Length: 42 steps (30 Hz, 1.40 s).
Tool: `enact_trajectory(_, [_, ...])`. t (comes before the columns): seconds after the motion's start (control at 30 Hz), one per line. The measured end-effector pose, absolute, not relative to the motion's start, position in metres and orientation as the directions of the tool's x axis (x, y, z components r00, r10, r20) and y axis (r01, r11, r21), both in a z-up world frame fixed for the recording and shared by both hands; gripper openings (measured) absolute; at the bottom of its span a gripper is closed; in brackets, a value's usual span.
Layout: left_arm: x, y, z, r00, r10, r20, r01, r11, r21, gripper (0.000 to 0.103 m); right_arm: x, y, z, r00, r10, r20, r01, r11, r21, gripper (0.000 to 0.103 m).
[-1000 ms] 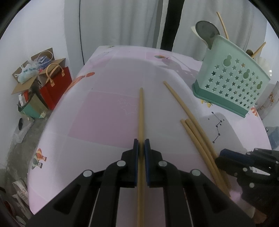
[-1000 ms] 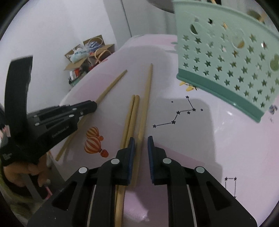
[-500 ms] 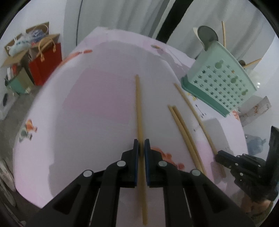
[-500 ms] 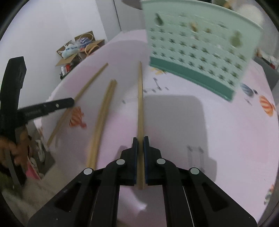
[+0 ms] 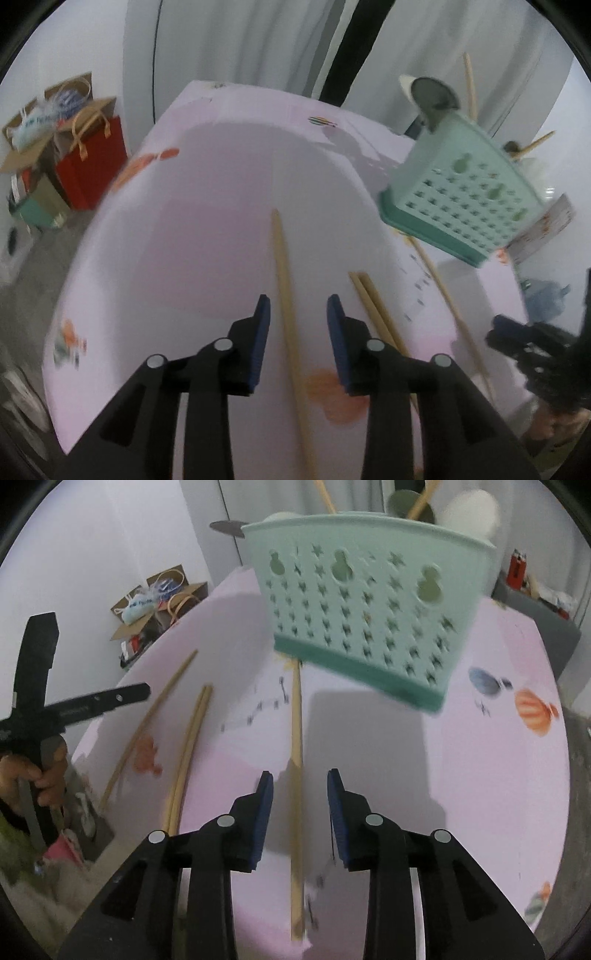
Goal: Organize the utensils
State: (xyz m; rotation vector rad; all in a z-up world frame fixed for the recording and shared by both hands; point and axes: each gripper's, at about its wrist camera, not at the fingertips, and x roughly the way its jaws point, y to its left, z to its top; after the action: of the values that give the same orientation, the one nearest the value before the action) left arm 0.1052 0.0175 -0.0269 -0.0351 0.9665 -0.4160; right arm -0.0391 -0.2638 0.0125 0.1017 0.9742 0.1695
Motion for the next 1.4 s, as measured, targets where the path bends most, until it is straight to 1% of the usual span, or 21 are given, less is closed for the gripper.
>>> enact_trajectory(0.07, [0.118, 0.009, -0.033, 0.514, -0.292, -0.806, 0.331, 0.935, -0.128, 0.030, -0.021, -0.260, 0.009, 0.563, 0.178, -0.807, -0.104, 0.984, 0.145, 0.030])
enact_trajectory(0.13, [0.134, 0.000, -0.041, 0.509, -0.257, -0.822, 0.333, 0.939, -0.087, 0.030, -0.009, -0.260, 0.006, 0.575, 0.148, -0.805, -0.106, 0.989, 0.106, 0.030])
enact_trajectory(0.23, [0.144, -0.008, -0.043, 0.539, -0.215, -0.815, 0.336, 0.942, -0.026, 0.029, 0.009, -0.256, -0.001, 0.576, 0.144, -0.805, -0.107, 0.989, 0.100, 0.029])
enact_trajectory(0.27, [0.147, -0.009, -0.043, 0.542, -0.211, -0.813, 0.336, 0.942, -0.021, 0.021, 0.014, -0.255, -0.004, 0.572, 0.140, -0.809, -0.102, 0.990, 0.099, 0.026])
enact_trajectory(0.3, [0.148, -0.010, -0.044, 0.548, -0.197, -0.813, 0.332, 0.943, -0.005, 0.013, 0.018, -0.253, -0.007, 0.565, 0.136, -0.814, -0.097, 0.990, 0.098, 0.020])
enact_trajectory(0.33, [0.149, -0.010, -0.044, 0.548, -0.195, -0.813, 0.332, 0.943, -0.002, 0.010, 0.022, -0.252, -0.012, 0.555, 0.137, -0.821, -0.094, 0.990, 0.102, 0.016])
enact_trajectory(0.37, [0.149, -0.009, -0.044, 0.549, -0.198, -0.812, 0.332, 0.943, -0.005, 0.007, 0.020, -0.253, -0.015, 0.549, 0.140, -0.824, -0.093, 0.990, 0.106, 0.008])
enact_trajectory(0.4, [0.146, -0.008, -0.044, 0.549, -0.204, -0.810, 0.333, 0.943, -0.012, 0.007, 0.019, -0.253, -0.016, 0.554, 0.136, -0.821, -0.094, 0.990, 0.101, 0.005])
enact_trajectory(0.57, [0.124, -0.003, -0.046, 0.547, -0.229, -0.805, 0.342, 0.939, -0.035, 0.006, 0.002, -0.249, -0.012, 0.552, 0.114, -0.826, -0.105, 0.992, 0.066, 0.005])
enact_trajectory(0.73, [0.098, 0.002, -0.046, 0.514, -0.275, -0.812, 0.344, 0.934, -0.098, 0.006, -0.028, -0.265, -0.010, 0.535, 0.132, -0.834, -0.078, 0.991, 0.106, 0.005])
enact_trajectory(0.8, [0.091, 0.003, -0.046, 0.507, -0.280, -0.815, 0.348, 0.932, -0.104, 0.006, -0.034, -0.269, -0.009, 0.530, 0.141, -0.836, -0.069, 0.990, 0.123, 0.005])
enact_trajectory(1.0, [0.090, -0.005, -0.047, 0.520, -0.251, -0.817, 0.353, 0.933, -0.062, 0.006, -0.030, -0.270, -0.008, 0.520, 0.170, -0.837, -0.082, 0.985, 0.148, 0.006])
enact_trajectory(1.23, [0.084, -0.015, -0.047, 0.564, -0.194, -0.803, 0.369, 0.929, 0.034, 0.006, -0.023, -0.260, -0.007, 0.531, 0.129, -0.837, -0.099, 0.991, 0.090, 0.007])
enact_trajectory(1.4, [0.082, -0.016, -0.047, 0.571, -0.184, -0.800, 0.370, 0.927, 0.051, 0.006, -0.023, -0.257, -0.007, 0.538, 0.118, -0.835, -0.098, 0.992, 0.077, 0.007])
